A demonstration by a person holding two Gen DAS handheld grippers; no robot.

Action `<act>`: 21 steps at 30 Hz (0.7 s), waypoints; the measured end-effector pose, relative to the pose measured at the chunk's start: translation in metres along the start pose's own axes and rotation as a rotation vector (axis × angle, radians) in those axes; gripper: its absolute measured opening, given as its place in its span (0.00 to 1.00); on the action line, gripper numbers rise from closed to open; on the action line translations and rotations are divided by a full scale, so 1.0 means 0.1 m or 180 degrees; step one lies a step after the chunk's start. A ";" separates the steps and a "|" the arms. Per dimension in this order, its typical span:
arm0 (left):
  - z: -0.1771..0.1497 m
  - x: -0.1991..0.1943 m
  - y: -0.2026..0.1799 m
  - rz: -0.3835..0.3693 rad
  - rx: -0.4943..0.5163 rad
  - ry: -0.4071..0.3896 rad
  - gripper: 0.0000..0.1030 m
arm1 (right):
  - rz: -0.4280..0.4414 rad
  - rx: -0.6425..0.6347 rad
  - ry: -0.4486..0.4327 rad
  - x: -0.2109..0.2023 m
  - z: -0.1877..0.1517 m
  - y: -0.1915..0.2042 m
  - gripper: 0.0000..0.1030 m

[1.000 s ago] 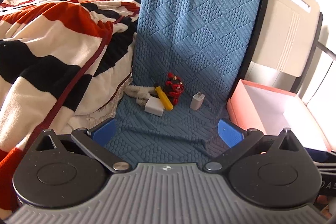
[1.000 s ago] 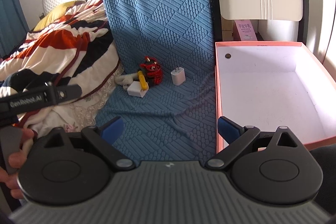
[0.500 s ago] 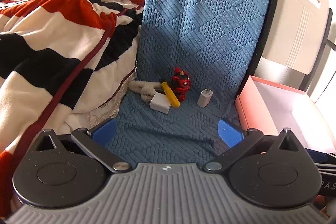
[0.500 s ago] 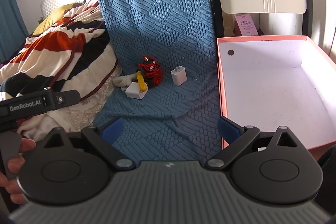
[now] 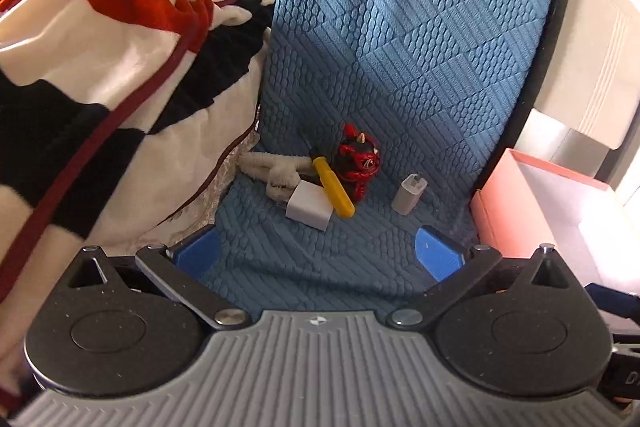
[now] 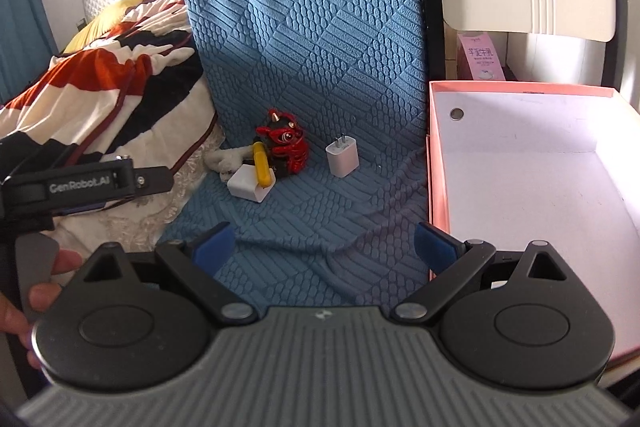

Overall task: Organize rigid objects
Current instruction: 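Grasp the white square charger with the left gripper while the right gripper grasps the small white plug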

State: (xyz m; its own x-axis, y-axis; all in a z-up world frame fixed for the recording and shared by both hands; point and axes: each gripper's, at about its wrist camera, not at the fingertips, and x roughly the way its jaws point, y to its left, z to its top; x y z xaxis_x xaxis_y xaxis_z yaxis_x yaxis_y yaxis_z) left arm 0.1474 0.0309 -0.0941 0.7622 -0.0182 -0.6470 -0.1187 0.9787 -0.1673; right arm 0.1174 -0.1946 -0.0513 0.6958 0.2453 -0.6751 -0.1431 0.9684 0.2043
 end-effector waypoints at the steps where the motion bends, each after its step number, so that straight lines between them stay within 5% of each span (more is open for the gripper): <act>1: 0.01 0.06 0.00 0.0016 -0.0002 0.0010 1.00 | -0.0007 -0.0005 0.0003 0.03 0.01 -0.01 0.95; 21: 0.39 1.21 0.11 -0.0015 -0.0223 0.0345 1.00 | 0.0200 -0.0324 -0.0151 0.75 0.37 -0.02 0.96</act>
State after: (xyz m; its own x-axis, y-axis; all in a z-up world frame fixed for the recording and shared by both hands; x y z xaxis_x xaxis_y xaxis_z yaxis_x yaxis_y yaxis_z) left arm 0.2630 0.0474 -0.1449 0.6902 -0.0485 -0.7220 -0.1622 0.9620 -0.2197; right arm 0.1956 -0.1803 -0.0762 0.7154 0.3056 -0.6283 -0.2567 0.9514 0.1704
